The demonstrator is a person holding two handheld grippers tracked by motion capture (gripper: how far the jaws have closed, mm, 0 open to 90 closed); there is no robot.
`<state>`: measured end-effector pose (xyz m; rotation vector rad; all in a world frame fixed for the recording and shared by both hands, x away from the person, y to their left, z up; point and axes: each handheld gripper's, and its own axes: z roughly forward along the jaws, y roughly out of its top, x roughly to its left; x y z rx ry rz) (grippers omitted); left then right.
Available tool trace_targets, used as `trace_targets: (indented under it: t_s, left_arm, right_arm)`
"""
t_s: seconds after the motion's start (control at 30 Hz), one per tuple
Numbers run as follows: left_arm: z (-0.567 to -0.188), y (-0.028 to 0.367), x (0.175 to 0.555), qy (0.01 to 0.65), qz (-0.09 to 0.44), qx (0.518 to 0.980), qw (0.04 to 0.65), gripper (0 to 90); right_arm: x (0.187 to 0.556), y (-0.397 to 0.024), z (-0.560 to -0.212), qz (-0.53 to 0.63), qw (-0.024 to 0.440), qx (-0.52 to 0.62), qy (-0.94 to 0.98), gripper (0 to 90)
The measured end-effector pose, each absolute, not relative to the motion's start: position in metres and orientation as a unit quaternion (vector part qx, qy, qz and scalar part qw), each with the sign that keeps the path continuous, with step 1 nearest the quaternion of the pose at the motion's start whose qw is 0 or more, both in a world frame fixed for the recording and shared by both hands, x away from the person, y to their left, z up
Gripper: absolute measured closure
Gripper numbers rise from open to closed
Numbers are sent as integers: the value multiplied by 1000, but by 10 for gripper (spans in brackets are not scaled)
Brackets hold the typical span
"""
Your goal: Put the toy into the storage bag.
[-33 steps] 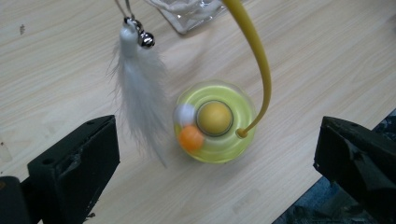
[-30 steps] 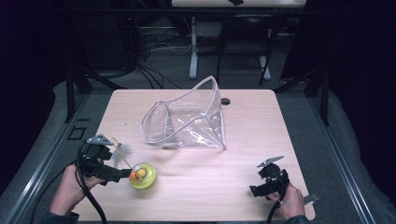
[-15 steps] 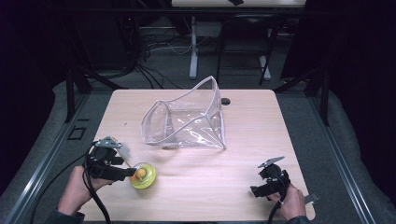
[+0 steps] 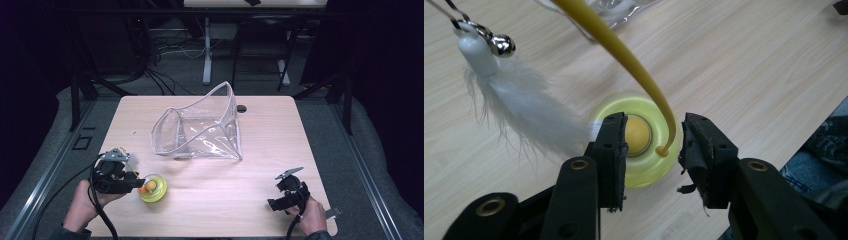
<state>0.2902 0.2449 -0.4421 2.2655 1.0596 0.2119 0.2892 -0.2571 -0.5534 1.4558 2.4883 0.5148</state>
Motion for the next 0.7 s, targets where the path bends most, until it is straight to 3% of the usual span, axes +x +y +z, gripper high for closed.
trace_targets:
  t_s: [0.47,0.7]
  left_arm:
    - [-443,247,293,395,68,855,329,847]
    - [-439,243,292,385,76,864,315,878]
  right_arm:
    - [290,-257,-556,172,102,496,845,140]
    - [288,-258,-554,176,113,497,842,137]
